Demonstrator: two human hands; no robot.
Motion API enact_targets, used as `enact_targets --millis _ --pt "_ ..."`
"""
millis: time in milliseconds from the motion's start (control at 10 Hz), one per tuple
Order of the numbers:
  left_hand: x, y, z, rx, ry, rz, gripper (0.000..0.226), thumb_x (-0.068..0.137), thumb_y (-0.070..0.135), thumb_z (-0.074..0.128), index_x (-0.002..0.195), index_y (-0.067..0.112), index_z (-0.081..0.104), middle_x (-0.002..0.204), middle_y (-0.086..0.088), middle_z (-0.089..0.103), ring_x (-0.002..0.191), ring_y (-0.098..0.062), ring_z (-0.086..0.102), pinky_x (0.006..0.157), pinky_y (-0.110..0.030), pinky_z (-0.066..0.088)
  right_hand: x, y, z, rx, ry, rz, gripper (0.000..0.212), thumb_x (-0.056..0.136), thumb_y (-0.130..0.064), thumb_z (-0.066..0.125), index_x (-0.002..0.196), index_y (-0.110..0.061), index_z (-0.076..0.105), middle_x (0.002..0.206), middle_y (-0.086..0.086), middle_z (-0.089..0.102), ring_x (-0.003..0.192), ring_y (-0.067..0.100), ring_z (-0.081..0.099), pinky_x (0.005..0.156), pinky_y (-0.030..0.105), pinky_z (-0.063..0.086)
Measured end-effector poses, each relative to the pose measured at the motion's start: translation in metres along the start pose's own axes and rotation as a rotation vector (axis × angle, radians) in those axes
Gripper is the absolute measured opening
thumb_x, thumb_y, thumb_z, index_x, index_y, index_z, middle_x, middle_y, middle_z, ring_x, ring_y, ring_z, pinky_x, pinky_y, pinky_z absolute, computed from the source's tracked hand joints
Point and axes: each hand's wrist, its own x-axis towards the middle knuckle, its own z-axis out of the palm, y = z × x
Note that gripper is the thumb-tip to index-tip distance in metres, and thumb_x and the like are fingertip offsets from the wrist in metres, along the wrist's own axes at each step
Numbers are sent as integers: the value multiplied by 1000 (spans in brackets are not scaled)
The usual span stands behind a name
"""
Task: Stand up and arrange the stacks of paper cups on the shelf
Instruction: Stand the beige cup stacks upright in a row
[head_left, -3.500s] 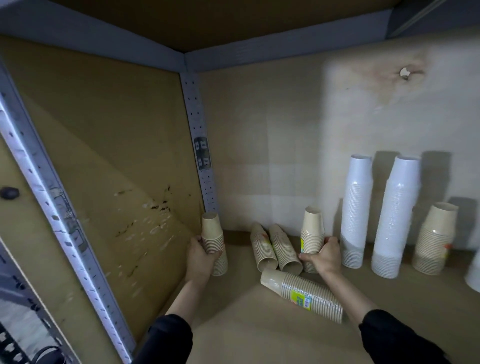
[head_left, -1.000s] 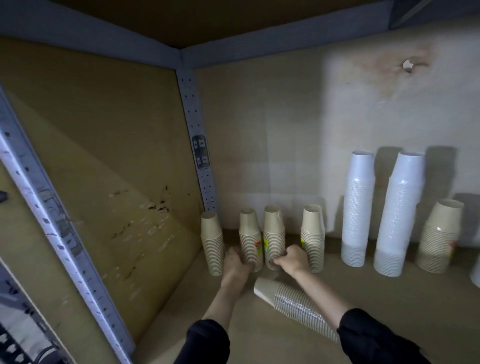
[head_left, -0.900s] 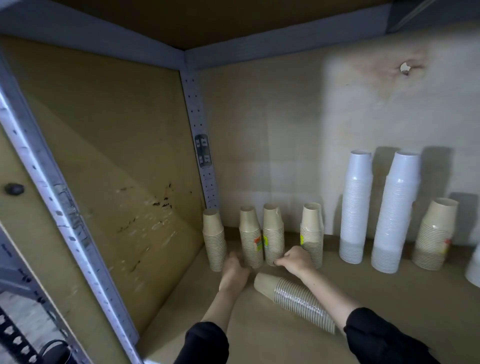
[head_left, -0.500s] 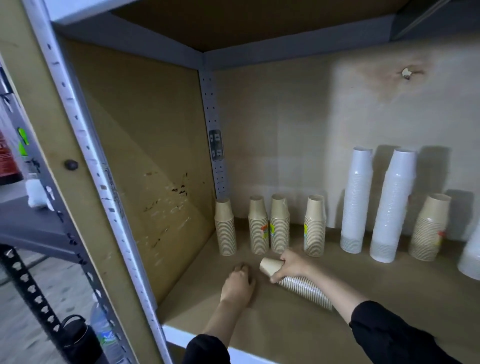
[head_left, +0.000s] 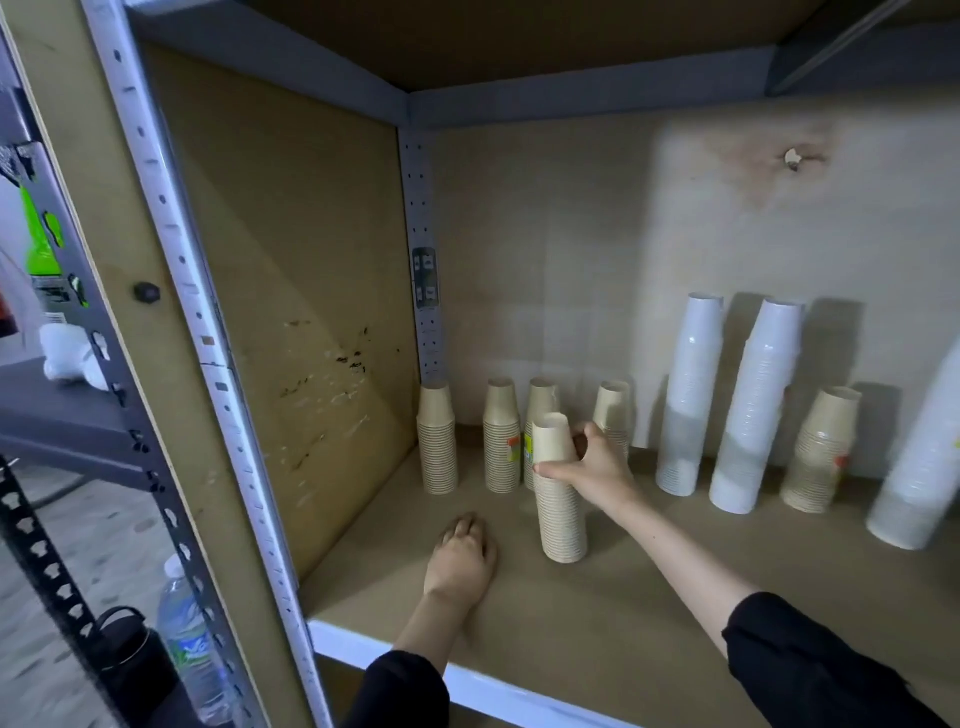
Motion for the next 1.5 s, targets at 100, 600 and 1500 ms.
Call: enact_targets --millis 100,600,1500 --pt "-1 0 -1 -1 -3 2 47 99 26 31 144 11 32 155 -4 26 143 -20 27 115 -27 21 -5 10 1 22 50 4 55 68 -13 79 114 -4 51 97 0 55 90 16 53 65 21 35" --pt "7 6 -22 91 -88 -14 46 97 27 38 138 6 36 146 -13 38 131 -32 42 105 -37 37 -6 7 -24 -59 -81 -22 65 65 -24 83 119 -7 52 109 2 61 95 14 54 76 20 42" --pt "118 10 -162 -23 168 -39 32 92 10 53 123 0 57 126 -18 59 115 -30 56 96 -35 47 13 -43 -36 -669 -153 -415 21 83 -15 64 97 -1 73 104 13 68 100 24 61 88 32 46"
